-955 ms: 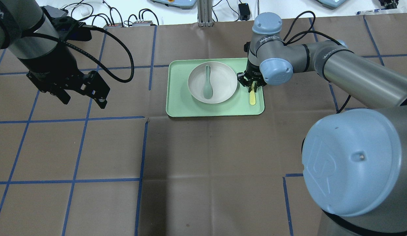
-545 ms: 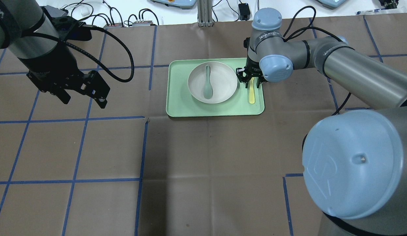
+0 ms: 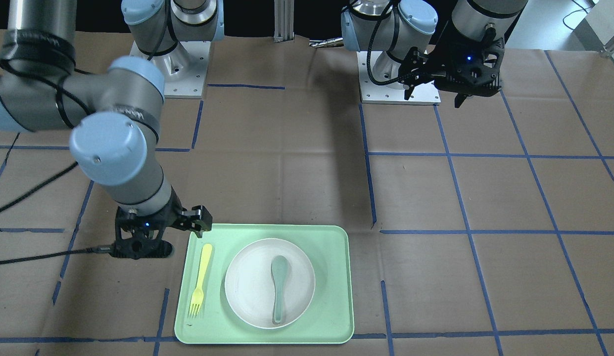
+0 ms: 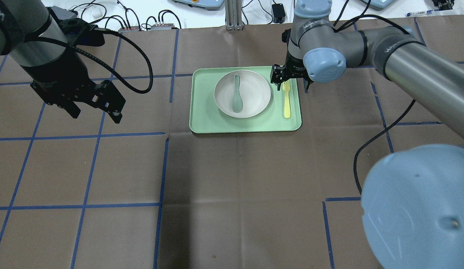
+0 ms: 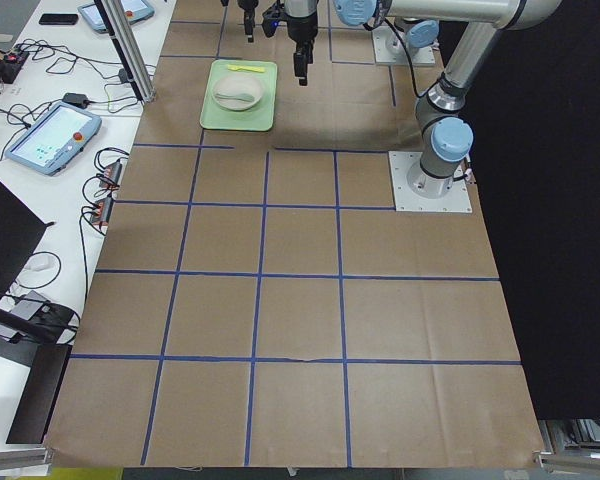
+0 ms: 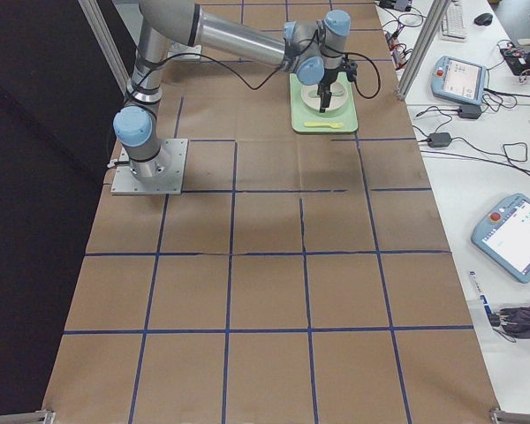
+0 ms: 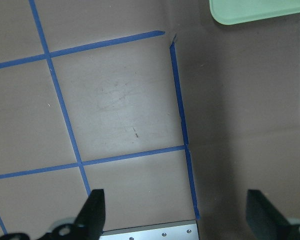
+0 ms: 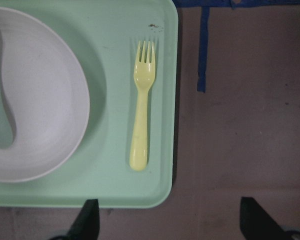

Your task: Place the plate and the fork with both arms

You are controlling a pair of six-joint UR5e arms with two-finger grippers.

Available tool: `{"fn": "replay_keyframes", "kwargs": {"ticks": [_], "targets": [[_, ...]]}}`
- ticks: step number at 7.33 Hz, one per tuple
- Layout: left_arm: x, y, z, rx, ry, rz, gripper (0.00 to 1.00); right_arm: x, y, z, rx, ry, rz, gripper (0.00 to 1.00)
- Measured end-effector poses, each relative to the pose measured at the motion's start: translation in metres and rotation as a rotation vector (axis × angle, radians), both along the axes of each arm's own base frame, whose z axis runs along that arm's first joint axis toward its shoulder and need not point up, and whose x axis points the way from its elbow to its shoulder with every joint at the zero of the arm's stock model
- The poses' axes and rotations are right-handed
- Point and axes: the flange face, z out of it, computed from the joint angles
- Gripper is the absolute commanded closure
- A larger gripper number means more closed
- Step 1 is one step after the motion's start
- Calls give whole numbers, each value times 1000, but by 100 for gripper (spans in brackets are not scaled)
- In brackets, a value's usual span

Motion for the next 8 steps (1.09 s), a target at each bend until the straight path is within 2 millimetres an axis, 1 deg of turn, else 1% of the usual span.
{"fn": "replay_keyframes", "kwargs": {"ticks": [1, 2, 3, 4, 5, 7, 8], "targets": [[0, 0, 0, 0, 0, 0, 1, -16, 23, 37, 25, 2, 2, 0], [0, 0, 0, 0, 0, 0, 1, -26, 47, 68, 45, 3, 0, 0], [0, 0, 0, 0, -1, 0, 1, -30, 75, 100, 57, 4, -2, 0], [0, 0, 0, -1, -1, 0, 1, -32, 98, 122, 67, 5, -3, 0], [0, 0, 0, -1, -1, 0, 1, -33, 114, 130, 80, 6, -3, 0], [0, 0, 0, -1, -1, 0, 1, -33, 135, 126, 97, 6, -8, 0], [0, -1, 0, 0, -1, 0, 1, -33, 143, 126, 93, 4, -9, 0]]}}
